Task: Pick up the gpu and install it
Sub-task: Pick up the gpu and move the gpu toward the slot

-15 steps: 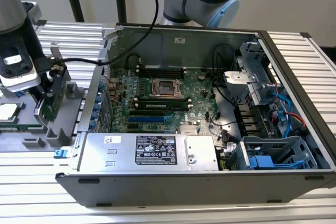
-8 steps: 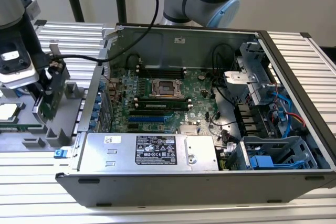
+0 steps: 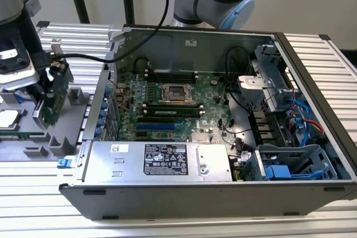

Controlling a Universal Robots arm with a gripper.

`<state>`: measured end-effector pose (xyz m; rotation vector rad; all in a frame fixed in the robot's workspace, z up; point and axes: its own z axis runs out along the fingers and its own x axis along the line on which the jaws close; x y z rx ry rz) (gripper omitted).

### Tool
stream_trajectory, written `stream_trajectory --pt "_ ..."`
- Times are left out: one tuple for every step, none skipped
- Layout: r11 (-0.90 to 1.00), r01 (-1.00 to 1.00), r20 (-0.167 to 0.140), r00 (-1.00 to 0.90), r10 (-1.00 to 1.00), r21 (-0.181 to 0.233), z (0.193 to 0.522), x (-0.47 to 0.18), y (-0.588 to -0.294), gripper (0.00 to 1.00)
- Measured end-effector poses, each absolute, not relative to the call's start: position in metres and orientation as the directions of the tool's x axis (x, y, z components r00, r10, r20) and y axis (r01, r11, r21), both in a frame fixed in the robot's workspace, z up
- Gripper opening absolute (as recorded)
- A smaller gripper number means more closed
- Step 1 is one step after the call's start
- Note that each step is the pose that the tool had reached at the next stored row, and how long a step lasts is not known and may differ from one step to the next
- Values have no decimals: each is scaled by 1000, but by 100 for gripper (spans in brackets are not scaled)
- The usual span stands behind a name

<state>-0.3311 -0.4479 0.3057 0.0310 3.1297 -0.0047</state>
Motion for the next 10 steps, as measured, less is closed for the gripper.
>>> stream_trajectory --pt "1000 20 -12 -1000 20 -3 307 -331 -448 0" --pt "1000 20 -12 -1000 20 -3 308 -331 -448 0" --pt "1000 20 -12 -1000 20 -3 309 -331 -448 0" --pt "1000 20 -12 -1000 20 -3 309 -331 -448 0" --pt "1000 20 -12 -1000 20 -3 310 -331 -448 0" --pt "1000 20 -12 -1000 20 -3 310 -331 -448 0" --pt "1000 20 -12 -1000 20 -3 310 -331 -448 0" --pt "1000 20 -12 -1000 20 -3 311 -331 -448 0" --pt "1000 20 -12 -1000 20 -3 311 -331 -448 0" --pt "1000 20 -12 -1000 20 -3 311 -331 -448 0"
